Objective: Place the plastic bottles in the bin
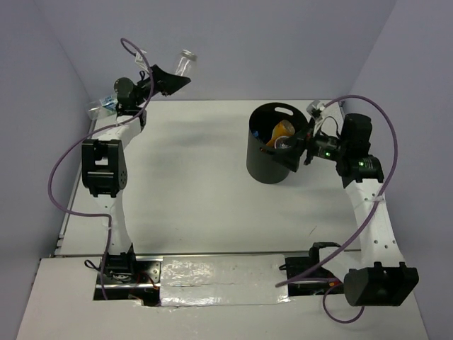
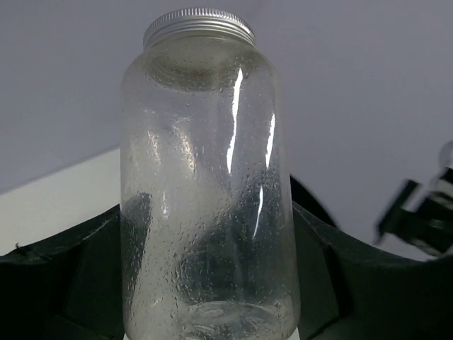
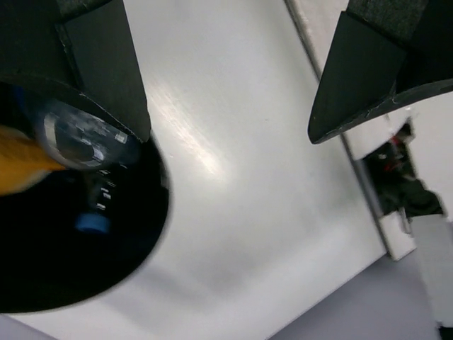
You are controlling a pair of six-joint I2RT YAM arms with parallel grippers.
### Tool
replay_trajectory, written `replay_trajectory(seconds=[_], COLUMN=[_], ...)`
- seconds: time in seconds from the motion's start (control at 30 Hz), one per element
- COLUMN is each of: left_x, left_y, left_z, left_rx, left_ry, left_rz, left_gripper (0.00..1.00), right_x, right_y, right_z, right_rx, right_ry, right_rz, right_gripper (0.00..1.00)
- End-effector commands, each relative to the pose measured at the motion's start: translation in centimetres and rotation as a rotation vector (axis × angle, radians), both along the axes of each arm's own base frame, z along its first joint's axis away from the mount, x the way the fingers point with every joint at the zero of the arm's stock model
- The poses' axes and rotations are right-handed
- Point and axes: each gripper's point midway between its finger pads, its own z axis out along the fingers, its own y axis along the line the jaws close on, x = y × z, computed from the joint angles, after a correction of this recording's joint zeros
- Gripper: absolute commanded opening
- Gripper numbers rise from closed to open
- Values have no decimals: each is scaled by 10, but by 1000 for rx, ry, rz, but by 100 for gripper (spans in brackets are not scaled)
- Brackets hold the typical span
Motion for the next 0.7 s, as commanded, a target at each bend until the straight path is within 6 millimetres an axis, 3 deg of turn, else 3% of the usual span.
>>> replay_trajectory(seconds=[0.0,0.1,0.13,0.17,0.2,0.23,0.3,0.37,0.47,0.67], left_x=[-123,-168,-175,-189,-203,-217,-237,-261,-279,-311], left_y=[-57,-83,-92,-99,-116,-123,-144,-158,-167,-182], left_z=[77,97,87,97,87,95,87,94,97,104], left_rx=[-139,-166,-167,-151,-148,-133,-138,-143,-152,-157], left_ry=[-219,-270,-241,-277,-254,-308,-281,-312,-333,-380], left_rz=[-425,-521,-532,-533,-563,-561,-601,-635,-649,-695], left_gripper=[12,11,11,13,14,16,16,16,17,19], right_x=[1,3,6,3,-2,-1,0,12,21,22], right_y=[29,54,57,64,75,79,88,89,89,80], right_z=[48,81,88,96,108,114,122,124,118,109], right_rx=[105,210,235,257,303,330,391,431,463,541], right_ry=[-18,-38,-43,-47,-49,-49,-17,34,97,164], right_rz=[-30,-46,-72,-61,-33,-37,-39,-92,-138,-225], right_gripper=[99,99,100,100,100,100,100,100,100,100])
